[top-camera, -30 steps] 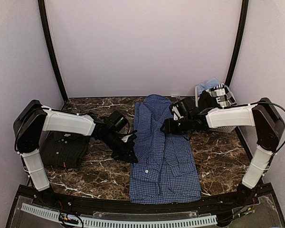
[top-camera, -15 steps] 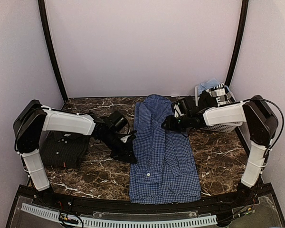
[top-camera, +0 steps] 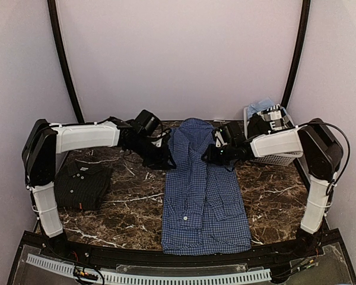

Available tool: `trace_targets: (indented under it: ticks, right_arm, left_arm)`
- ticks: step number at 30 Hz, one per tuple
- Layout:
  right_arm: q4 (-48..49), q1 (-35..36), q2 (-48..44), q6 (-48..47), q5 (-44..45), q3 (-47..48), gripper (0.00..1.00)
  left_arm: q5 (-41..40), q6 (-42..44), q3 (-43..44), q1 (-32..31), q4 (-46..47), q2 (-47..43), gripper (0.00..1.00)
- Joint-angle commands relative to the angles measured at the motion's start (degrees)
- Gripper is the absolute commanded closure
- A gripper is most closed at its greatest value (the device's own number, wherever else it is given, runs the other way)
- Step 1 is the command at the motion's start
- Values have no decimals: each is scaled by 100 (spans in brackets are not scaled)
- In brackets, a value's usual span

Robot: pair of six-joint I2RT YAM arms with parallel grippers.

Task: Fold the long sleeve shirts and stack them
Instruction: Fold the 1/3-folded shirt at the center of the board.

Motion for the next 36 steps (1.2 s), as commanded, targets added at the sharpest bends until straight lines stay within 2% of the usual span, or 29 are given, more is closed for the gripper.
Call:
trace_targets:
  ticks: [1, 5, 10, 15, 19, 29, 36]
  right_arm:
    - [66, -37, 47, -8, 132, 118, 83]
    - [47, -48, -40, -22, 193, -17, 91]
    - [42, -53, -85, -35, 192, -149, 99]
    - [53, -62, -134, -35, 283, -321, 100]
    - [74, -79, -111, -8, 247, -342, 100]
    - [25, -72, -165, -30, 347, -428, 100]
    - [10, -74, -208, -56, 380, -458, 100]
  left_arm:
    - [-750, 355, 832, 356, 323, 511, 75]
    - [-1031, 507, 1437, 626, 856, 1025, 68]
    - [-785, 624, 2097, 868, 1458, 1664, 58]
    - [-577, 830, 2728, 894, 1557, 2322, 49]
    - [-477, 746, 2817, 953, 1821, 2561, 45]
    - [-125, 382, 3310, 1078, 2171, 3181, 46]
    - [-129, 265, 3452, 1078, 2209, 3344, 57]
